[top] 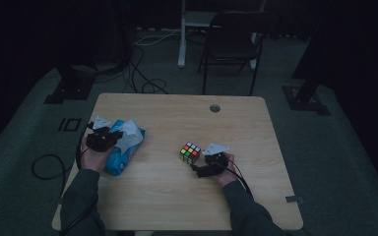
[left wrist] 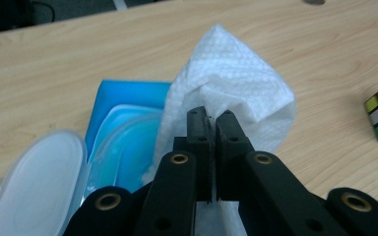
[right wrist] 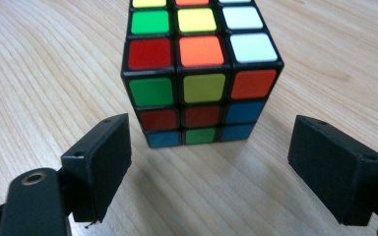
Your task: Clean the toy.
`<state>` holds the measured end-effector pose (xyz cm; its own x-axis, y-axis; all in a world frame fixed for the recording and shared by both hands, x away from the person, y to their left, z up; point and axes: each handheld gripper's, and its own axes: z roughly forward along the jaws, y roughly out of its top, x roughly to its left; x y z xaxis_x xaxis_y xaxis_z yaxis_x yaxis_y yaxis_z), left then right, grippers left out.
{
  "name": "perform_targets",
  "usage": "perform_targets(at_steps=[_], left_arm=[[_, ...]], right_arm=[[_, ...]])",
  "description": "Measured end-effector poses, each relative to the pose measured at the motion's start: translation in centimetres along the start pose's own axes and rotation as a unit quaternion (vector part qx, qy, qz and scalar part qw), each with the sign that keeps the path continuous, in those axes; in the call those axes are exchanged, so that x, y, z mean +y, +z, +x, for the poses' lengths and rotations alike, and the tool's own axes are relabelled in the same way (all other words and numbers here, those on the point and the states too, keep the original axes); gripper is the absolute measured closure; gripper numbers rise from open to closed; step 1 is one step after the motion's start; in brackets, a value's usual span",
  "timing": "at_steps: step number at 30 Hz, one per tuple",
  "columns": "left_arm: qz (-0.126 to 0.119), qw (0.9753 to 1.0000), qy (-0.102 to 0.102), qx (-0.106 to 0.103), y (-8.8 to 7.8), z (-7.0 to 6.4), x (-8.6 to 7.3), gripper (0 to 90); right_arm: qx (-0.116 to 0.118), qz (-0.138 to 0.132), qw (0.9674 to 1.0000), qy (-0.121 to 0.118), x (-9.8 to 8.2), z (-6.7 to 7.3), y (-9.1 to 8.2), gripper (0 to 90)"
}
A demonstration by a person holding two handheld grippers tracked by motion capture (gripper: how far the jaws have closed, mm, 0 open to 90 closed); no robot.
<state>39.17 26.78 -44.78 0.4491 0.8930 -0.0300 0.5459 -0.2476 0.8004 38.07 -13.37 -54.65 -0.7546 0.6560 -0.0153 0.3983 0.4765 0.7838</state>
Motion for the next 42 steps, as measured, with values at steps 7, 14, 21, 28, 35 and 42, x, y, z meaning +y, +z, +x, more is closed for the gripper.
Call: perform_targets(at_steps=[7, 14, 21, 28, 35, 42], left_arm=[[-0.038, 0.9987, 0.005, -0.034, -1.1, -1.2, 1.6, 88.4], [-0.040, 0.9978, 0.021, -0.049, -0.8, -2.5, 2.4, 88.4], [-0.031, 0.9968, 0.038, -0.063, 0.0, -4.0, 2.9, 88.3], [-0.019, 0.9953, 0.049, -0.082, 1.7, -5.6, 2.6, 88.3], [-0.019, 0.9930, 0.052, -0.104, 2.8, -7.3, 2.2, 88.2], [-0.022, 0.9908, 0.058, -0.120, 3.4, -8.4, 2.4, 88.3]], right_arm=[[-0.002, -0.002, 1.0000, 0.000, 0.4, 0.1, 0.1, 13.7], [0.003, -0.008, 1.0000, 0.003, 0.9, 0.1, 0.5, 11.8], [0.000, 0.003, 1.0000, -0.004, 1.2, 0.2, 1.3, 13.5], [0.006, 0.004, 0.9999, -0.008, 1.5, 0.2, 2.1, 22.5], [0.009, 0.003, 0.9997, -0.020, 1.8, 0.3, 2.4, 33.4], [0.009, -0.006, 0.9996, -0.028, 1.4, 0.4, 1.8, 34.0]])
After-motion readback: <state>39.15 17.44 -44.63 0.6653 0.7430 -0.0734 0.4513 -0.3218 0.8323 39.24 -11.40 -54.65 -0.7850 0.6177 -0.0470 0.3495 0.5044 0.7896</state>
